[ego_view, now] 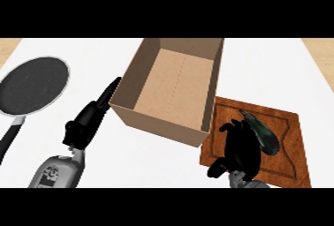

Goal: Pick the squash from the cutting board and place it in the cardboard box

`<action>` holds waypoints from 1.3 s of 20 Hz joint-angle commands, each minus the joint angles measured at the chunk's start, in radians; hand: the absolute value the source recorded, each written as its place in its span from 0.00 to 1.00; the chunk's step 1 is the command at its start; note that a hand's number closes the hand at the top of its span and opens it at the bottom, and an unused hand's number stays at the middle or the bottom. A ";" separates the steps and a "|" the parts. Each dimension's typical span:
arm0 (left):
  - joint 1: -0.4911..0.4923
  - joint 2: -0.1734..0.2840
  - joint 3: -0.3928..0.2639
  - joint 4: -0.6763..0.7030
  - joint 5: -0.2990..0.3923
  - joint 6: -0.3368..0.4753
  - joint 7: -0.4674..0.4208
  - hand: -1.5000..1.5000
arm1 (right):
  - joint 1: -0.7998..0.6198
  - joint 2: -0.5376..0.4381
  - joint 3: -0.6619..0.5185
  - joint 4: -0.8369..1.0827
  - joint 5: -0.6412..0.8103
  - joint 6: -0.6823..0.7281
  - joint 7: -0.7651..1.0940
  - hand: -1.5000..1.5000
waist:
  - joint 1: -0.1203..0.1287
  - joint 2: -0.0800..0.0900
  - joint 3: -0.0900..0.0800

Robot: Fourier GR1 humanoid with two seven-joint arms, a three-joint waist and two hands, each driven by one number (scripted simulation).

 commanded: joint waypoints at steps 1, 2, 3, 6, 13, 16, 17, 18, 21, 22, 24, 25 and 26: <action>0.011 0.009 0.020 0.007 0.008 -0.036 -0.020 0.50 | 0.065 -0.036 0.019 0.041 0.008 -0.026 -0.058 1.00 | -0.002 0.014 0.012; -0.011 -0.002 0.026 -0.010 0.015 -0.030 0.016 0.50 | 0.012 -0.036 -0.011 0.100 0.021 -0.055 -0.074 1.00 | 0.001 0.014 0.012; -0.039 -0.029 0.015 0.018 0.003 -0.016 0.007 0.50 | -0.003 0.008 0.021 0.119 0.061 -0.064 -0.027 1.00 | 0.000 0.015 0.012; -0.010 -0.019 0.027 0.103 -0.028 -0.020 -0.108 0.50 | -0.044 -0.039 -0.015 0.107 0.073 -0.039 -0.053 1.00 | -0.001 0.016 0.012; -0.053 -0.050 -0.035 0.028 -0.016 -0.045 -0.018 0.50 | -0.174 -0.203 0.322 -0.022 -0.033 0.093 -0.628 1.00 | 0.133 0.027 0.016; -0.054 -0.027 -0.012 0.031 -0.003 -0.061 -0.027 0.50 | -0.203 -0.288 0.392 -0.119 -0.067 0.092 -0.813 1.00 | 0.160 0.030 0.016; -0.060 -0.036 -0.023 0.032 -0.006 -0.062 -0.024 0.50 | -0.211 -0.326 0.398 -0.164 -0.080 0.076 -0.876 1.00 | 0.143 0.027 0.018; -0.072 -0.038 -0.017 0.043 -0.010 -0.055 -0.017 0.50 | -0.227 -0.370 0.395 -0.202 -0.090 0.061 -0.938 1.00 | 0.130 0.029 0.018; -0.057 -0.022 0.003 0.047 -0.012 -0.054 -0.035 0.50 | -0.233 -0.472 0.363 -0.303 -0.193 0.037 -1.120 1.00 | 0.100 0.030 0.018; -0.067 -0.022 0.016 0.047 -0.002 -0.051 -0.012 0.50 | -0.218 -0.516 0.359 -0.328 -0.224 0.025 -1.187 1.00 | 0.079 0.028 0.020; -0.073 -0.023 0.019 0.046 -0.006 -0.046 -0.024 0.50 | -0.244 -0.561 0.300 -0.371 -0.335 0.034 -1.305 1.00 | 0.061 0.031 0.018; -0.058 -0.005 0.032 0.048 -0.002 -0.055 -0.027 0.50 | -0.240 -0.598 0.268 -0.381 -0.389 0.040 -1.367 1.00 | 0.055 0.031 0.018; -0.053 -0.033 0.013 0.057 -0.017 -0.034 -0.025 0.50 | -0.258 -0.631 0.228 -0.389 -0.443 0.056 -1.428 1.00 | 0.039 0.032 0.017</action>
